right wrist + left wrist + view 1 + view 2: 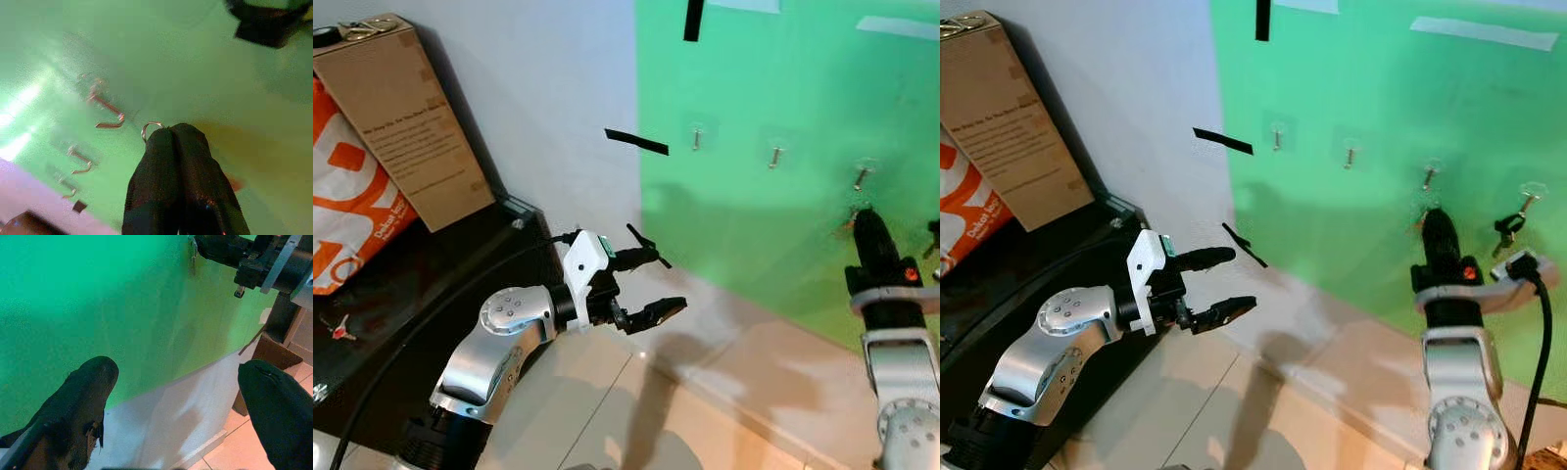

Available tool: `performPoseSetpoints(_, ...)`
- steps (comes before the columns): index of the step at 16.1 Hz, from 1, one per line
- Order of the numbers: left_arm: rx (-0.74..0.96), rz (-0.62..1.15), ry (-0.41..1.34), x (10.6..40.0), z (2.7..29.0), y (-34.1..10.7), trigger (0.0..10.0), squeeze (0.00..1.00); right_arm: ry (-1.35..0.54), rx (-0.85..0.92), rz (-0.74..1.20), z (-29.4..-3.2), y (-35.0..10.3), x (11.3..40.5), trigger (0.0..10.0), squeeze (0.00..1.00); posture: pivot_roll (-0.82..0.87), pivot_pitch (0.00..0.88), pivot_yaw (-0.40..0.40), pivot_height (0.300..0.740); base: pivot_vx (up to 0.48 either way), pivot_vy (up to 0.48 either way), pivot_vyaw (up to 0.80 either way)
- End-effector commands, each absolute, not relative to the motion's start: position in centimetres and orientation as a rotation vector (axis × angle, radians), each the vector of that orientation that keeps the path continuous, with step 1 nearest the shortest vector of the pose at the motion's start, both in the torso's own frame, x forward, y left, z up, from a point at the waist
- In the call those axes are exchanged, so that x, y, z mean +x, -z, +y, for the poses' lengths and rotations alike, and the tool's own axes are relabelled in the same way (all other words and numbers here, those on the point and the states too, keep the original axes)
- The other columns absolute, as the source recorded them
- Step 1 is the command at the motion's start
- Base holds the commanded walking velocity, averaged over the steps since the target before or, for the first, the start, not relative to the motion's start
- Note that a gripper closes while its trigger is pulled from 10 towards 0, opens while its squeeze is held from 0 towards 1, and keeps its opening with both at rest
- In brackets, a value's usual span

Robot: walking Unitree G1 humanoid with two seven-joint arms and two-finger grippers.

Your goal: Hang keys on a hook

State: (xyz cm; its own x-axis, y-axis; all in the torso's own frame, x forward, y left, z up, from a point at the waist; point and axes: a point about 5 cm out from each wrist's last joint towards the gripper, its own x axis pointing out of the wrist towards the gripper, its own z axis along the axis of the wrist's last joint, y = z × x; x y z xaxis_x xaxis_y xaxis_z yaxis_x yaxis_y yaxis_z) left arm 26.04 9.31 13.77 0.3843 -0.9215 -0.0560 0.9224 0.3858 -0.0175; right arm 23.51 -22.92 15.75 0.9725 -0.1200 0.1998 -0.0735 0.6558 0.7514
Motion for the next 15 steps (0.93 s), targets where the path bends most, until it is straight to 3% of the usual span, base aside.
performPoseSetpoints(1, 0.024, 0.053, 1.180, 26.2, 9.4, -14.0, 10.0, 0.10, -0.056, 0.863, -0.264, -22.0, -16.7, 23.5, 10.0, 0.00, -0.14, 0.000, 0.125, 0.740, 0.000, 0.000, 0.00)
performPoseSetpoints(7, 0.026, 0.046, 1.182, 26.2, 9.4, -14.1, 10.0, 0.10, -0.174, 0.860, -0.310, -21.0, -18.1, 23.4, 10.0, 0.00, -0.14, 0.000, 0.128, 0.740, 0.000, 0.000, 0.00)
performPoseSetpoints(15, 0.016, 0.040, 1.179, 26.2, 9.4, -14.2, 10.0, 0.10, 0.019, 0.901, -0.303, -22.9, -17.3, 24.3, 10.0, 0.00, -0.14, 0.000, 0.129, 0.740, 0.000, 0.000, 0.00)
